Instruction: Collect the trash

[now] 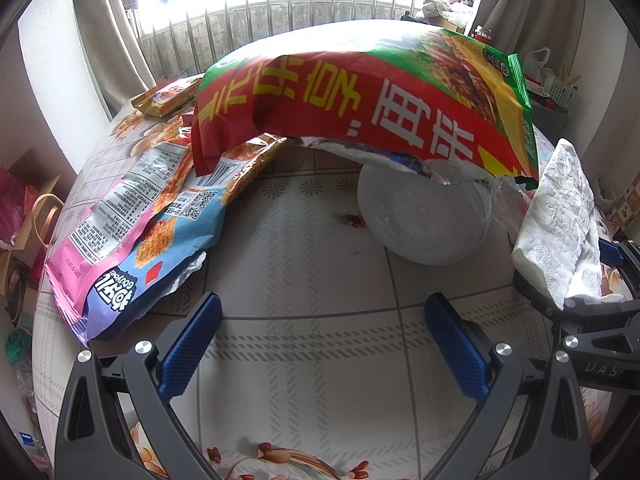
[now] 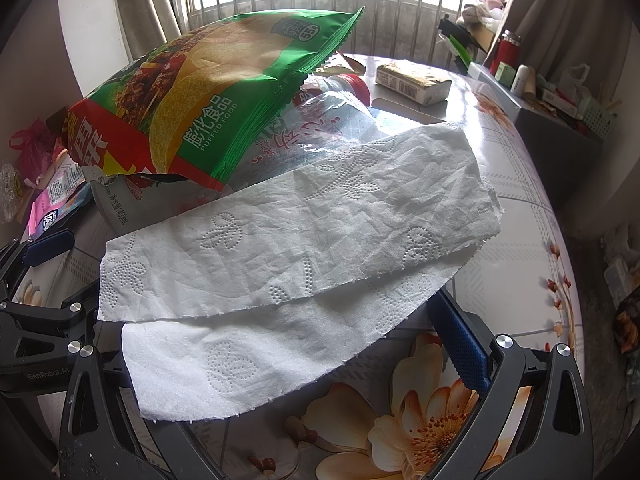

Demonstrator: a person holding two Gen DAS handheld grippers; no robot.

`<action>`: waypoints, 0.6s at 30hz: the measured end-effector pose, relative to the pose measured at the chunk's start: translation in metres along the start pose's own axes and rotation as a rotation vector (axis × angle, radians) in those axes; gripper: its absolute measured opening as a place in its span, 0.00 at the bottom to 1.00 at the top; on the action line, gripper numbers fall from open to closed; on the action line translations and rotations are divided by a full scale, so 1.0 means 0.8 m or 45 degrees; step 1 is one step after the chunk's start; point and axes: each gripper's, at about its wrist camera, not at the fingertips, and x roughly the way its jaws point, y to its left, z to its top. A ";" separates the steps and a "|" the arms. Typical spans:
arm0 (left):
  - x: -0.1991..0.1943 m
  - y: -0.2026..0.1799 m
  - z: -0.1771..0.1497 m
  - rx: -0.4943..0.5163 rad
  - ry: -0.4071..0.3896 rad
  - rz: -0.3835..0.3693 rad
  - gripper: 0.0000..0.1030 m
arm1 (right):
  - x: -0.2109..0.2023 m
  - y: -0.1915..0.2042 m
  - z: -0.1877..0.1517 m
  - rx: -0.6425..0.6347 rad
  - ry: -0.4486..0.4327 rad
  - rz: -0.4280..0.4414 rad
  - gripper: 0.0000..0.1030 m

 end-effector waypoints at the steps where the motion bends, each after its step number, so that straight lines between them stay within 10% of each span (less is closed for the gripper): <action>1: 0.000 0.000 0.000 0.000 0.000 0.000 0.96 | 0.000 0.000 0.000 0.000 0.000 0.000 0.94; 18: -0.007 -0.001 -0.005 0.028 0.064 -0.018 0.96 | -0.027 0.017 -0.029 -0.060 0.038 0.046 0.94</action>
